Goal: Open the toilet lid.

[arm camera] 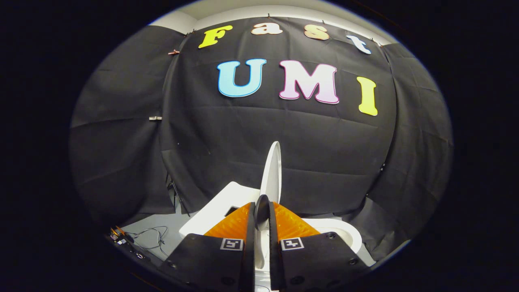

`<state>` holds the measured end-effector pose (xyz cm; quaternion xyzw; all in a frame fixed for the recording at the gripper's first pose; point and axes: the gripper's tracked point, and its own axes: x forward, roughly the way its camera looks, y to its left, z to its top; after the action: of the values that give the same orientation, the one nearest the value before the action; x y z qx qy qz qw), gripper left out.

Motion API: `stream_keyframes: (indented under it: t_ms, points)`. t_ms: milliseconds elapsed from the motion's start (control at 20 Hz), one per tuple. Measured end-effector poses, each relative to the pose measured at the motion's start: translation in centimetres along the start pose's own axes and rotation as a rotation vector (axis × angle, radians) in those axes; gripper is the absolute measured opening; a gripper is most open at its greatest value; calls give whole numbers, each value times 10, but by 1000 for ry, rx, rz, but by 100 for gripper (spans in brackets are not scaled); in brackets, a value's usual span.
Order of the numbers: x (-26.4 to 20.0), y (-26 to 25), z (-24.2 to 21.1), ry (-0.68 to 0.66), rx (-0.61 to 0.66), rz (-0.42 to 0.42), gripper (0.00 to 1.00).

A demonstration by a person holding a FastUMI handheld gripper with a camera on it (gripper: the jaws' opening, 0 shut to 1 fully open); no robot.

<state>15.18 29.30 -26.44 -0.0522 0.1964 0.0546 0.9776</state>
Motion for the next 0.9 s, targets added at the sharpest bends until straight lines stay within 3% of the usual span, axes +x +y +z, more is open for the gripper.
stream_keyframes:
  t_ms: [300, 550, 900]
  points:
    - [-2, 4, 3, -7, 17, 14, 20]
    - [-11, 5, 13, -37, 35, 37, 100]
    - [-43, -20, 41, -80, 81, 31, 100]
